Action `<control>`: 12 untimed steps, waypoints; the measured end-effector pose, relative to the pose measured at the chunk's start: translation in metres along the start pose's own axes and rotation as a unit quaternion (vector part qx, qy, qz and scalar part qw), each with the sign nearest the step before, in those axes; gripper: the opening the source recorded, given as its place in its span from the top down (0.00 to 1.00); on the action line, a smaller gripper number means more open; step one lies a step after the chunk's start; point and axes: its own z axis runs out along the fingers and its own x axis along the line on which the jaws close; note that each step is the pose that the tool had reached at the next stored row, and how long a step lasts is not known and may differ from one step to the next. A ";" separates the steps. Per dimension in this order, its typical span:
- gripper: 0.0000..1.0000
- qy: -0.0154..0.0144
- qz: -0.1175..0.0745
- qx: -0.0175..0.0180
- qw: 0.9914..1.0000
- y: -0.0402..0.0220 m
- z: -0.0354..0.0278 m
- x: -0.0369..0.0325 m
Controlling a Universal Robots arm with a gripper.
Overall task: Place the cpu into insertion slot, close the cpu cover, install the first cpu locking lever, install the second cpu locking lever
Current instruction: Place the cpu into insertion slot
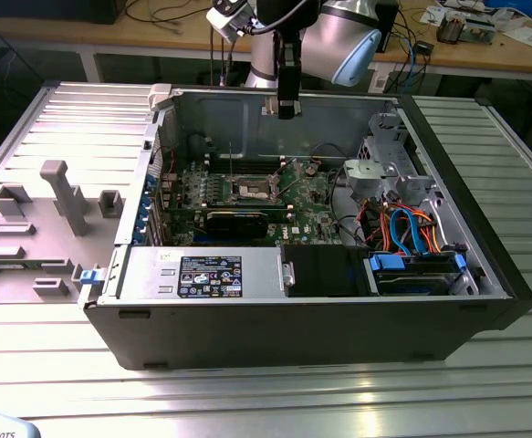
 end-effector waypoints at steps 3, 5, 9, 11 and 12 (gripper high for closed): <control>0.46 -0.001 0.008 0.000 1.000 -0.0014 0.0005 0.0000; 0.46 -0.001 0.012 0.000 1.000 -0.0031 0.0009 0.0000; 0.46 -0.001 0.012 0.003 1.000 -0.0094 0.0052 0.0006; 0.46 -0.002 0.012 0.003 1.000 -0.0102 0.0094 0.0011; 0.46 -0.002 0.012 0.003 1.000 -0.0103 0.0112 0.0011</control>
